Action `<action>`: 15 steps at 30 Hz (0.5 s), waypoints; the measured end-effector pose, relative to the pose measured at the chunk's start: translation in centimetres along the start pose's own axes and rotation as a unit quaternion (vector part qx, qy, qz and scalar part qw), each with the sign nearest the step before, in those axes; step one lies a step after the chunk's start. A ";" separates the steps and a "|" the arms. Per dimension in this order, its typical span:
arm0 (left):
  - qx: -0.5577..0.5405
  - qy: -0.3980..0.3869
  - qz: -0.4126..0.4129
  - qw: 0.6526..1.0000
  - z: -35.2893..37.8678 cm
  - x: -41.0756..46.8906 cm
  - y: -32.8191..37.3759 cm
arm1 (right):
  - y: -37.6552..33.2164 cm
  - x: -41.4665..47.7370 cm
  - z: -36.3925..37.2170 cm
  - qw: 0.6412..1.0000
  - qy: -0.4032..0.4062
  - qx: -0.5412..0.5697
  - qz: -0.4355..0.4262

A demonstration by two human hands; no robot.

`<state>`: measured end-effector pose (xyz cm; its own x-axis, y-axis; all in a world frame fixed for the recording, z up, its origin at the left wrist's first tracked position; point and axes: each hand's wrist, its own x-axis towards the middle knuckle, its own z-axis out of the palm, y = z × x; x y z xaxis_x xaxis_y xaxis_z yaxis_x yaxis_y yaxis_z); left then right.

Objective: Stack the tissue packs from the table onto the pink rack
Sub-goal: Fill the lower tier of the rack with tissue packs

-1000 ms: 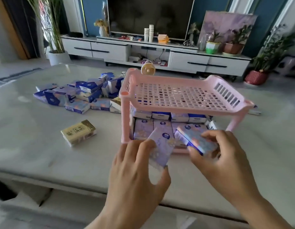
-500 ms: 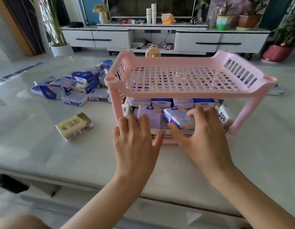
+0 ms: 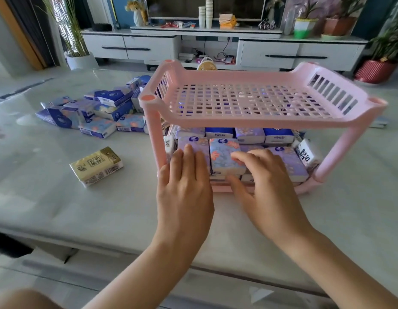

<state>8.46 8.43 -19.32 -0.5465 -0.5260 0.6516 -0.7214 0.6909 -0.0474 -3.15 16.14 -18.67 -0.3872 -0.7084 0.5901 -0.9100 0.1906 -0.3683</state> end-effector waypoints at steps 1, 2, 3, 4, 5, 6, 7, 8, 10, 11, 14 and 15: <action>0.006 -0.005 -0.005 1.000 0.0 -0.1 0.1 | 0.0 0.0 0.0 1.000 0.001 -0.005 -0.006; 0.011 -0.010 -0.010 1.000 0.0 -0.2 0.2 | -0.1 0.0 0.0 1.000 0.002 -0.008 -0.010; 0.012 -0.016 -0.016 1.000 0.0 -0.3 0.3 | -0.2 0.0 0.0 1.000 0.003 -0.006 -0.012; 0.010 -0.022 -0.022 0.999 0.0 -0.3 0.3 | -0.3 0.0 0.0 1.000 0.003 -0.002 -0.012; 0.003 -0.026 -0.025 0.999 -0.1 -0.3 0.4 | -0.3 0.1 -0.1 1.000 0.003 0.001 -0.013; -0.007 -0.025 -0.025 0.999 -0.2 -0.2 0.4 | -0.3 0.1 -0.1 1.000 0.000 0.001 -0.015; -0.017 -0.017 -0.023 0.999 -0.1 -0.2 0.4 | -0.3 0.3 -0.1 1.000 -0.002 -0.003 -0.019; -0.025 -0.006 -0.019 1.000 -0.1 -0.3 0.5 | -0.2 0.4 -0.1 1.000 -0.003 -0.009 -0.022; -0.030 0.018 -0.009 0.999 0.0 -0.7 0.7 | 0.0 0.8 -0.1 1.000 0.005 -0.013 -0.023; -0.030 0.028 -0.005 0.999 0.1 -0.9 0.8 | 0.0 1.0 0.0 0.999 0.013 -0.011 -0.027; -0.037 0.046 0.007 0.998 0.7 -1.8 1.1 | 0.2 1.6 0.4 0.998 0.022 -0.008 -0.050; -0.044 0.050 0.014 0.998 1.0 -2.0 1.1 | 0.3 1.7 0.4 0.998 0.022 -0.007 -0.058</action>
<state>8.33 9.81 -21.41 -0.5170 -0.4569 0.7239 -0.6640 0.7477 -0.0023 -4.05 14.71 -18.01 -0.2852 -0.6954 0.6596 -0.9508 0.1185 -0.2863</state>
